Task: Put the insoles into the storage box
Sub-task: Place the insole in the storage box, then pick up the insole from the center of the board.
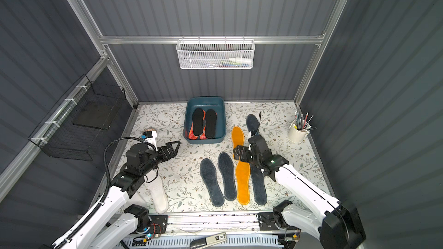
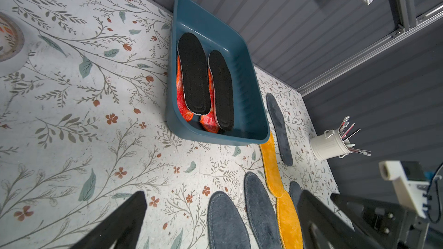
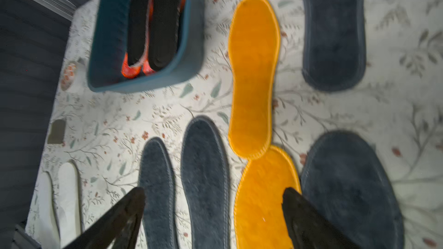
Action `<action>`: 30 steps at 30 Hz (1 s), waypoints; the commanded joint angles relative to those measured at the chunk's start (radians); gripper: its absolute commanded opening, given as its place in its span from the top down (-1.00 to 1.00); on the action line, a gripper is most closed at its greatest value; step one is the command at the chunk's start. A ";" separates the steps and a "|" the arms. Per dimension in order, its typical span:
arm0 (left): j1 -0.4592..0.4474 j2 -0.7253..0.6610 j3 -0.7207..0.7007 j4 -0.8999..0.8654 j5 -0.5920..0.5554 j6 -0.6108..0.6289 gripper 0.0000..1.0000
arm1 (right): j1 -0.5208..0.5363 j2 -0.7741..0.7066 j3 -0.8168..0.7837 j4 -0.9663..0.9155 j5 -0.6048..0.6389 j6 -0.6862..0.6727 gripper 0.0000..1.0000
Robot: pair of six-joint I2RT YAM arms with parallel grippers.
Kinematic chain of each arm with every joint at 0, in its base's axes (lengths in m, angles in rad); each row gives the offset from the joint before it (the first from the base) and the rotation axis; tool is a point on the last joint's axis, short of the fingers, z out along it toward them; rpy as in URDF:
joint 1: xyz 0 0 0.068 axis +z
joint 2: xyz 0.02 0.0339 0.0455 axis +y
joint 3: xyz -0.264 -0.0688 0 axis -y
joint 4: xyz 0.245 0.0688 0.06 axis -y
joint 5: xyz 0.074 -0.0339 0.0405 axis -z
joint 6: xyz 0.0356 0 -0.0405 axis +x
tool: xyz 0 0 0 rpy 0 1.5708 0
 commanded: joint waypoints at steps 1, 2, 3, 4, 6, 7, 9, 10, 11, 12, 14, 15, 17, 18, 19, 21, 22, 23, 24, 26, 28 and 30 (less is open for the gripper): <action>0.004 0.004 0.030 0.010 0.012 0.016 -0.99 | 0.053 -0.026 -0.042 -0.122 0.093 0.127 -0.64; 0.004 0.004 0.033 0.003 0.011 0.022 -0.99 | 0.065 -0.031 -0.053 -0.131 0.097 0.146 -0.57; 0.004 0.004 0.034 -0.004 0.012 0.029 -1.00 | 0.074 -0.035 -0.069 -0.136 0.098 0.163 -0.49; 0.004 0.002 0.034 -0.008 0.012 0.036 -0.99 | 0.082 -0.038 -0.084 -0.138 0.098 0.179 -0.41; 0.004 0.001 0.032 -0.011 0.011 0.046 -0.99 | 0.086 -0.040 -0.106 -0.134 0.092 0.202 -0.29; 0.004 0.000 0.034 -0.012 0.012 0.050 -0.99 | 0.086 -0.039 -0.118 -0.131 0.083 0.211 -0.22; 0.004 0.005 0.036 -0.014 0.012 0.056 -1.00 | 0.091 -0.031 -0.129 -0.126 0.071 0.223 -0.13; 0.004 0.008 0.039 -0.013 0.015 0.057 -0.99 | 0.092 -0.024 -0.131 -0.127 0.070 0.227 -0.10; 0.004 0.011 0.041 -0.013 0.017 0.058 -0.99 | 0.092 -0.017 -0.132 -0.129 0.071 0.229 -0.09; 0.005 0.015 0.041 -0.012 0.019 0.058 -0.99 | 0.093 -0.006 -0.136 -0.124 0.071 0.235 -0.09; 0.004 0.019 0.035 -0.002 0.021 0.059 -0.99 | 0.092 0.019 -0.141 -0.106 0.062 0.231 -0.07; 0.004 0.022 0.029 0.006 0.022 0.058 -0.99 | 0.093 0.033 -0.142 -0.096 0.053 0.232 -0.04; 0.004 0.022 0.018 0.021 0.020 0.053 -0.99 | 0.092 0.056 -0.147 -0.081 0.044 0.239 0.00; 0.004 0.022 0.015 0.026 0.019 0.051 -0.99 | 0.093 0.062 -0.148 -0.076 0.040 0.242 0.02; 0.004 0.022 0.014 0.028 0.020 0.048 -1.00 | 0.093 0.062 -0.152 -0.076 0.036 0.247 0.05; 0.004 0.027 0.016 0.027 0.022 0.050 -0.99 | 0.091 0.095 -0.152 -0.076 0.034 0.251 0.07; 0.004 0.029 0.018 0.026 0.023 0.051 -1.00 | 0.088 0.101 -0.153 -0.076 0.034 0.254 0.08; 0.004 0.030 0.019 0.024 0.024 0.053 -0.99 | 0.087 0.106 -0.154 -0.076 0.030 0.255 0.08; 0.004 0.034 0.021 0.022 0.024 0.054 -1.00 | 0.082 0.112 -0.156 -0.076 0.025 0.254 0.09; 0.004 0.036 0.020 0.025 0.023 0.053 -0.99 | 0.074 0.130 -0.160 -0.042 0.005 0.248 0.09; 0.004 0.037 0.018 0.028 0.022 0.054 -1.00 | 0.064 0.155 -0.158 -0.031 -0.013 0.243 0.09; 0.004 0.036 0.017 0.027 0.021 0.054 -0.99 | 0.056 0.174 -0.157 -0.025 -0.026 0.239 0.09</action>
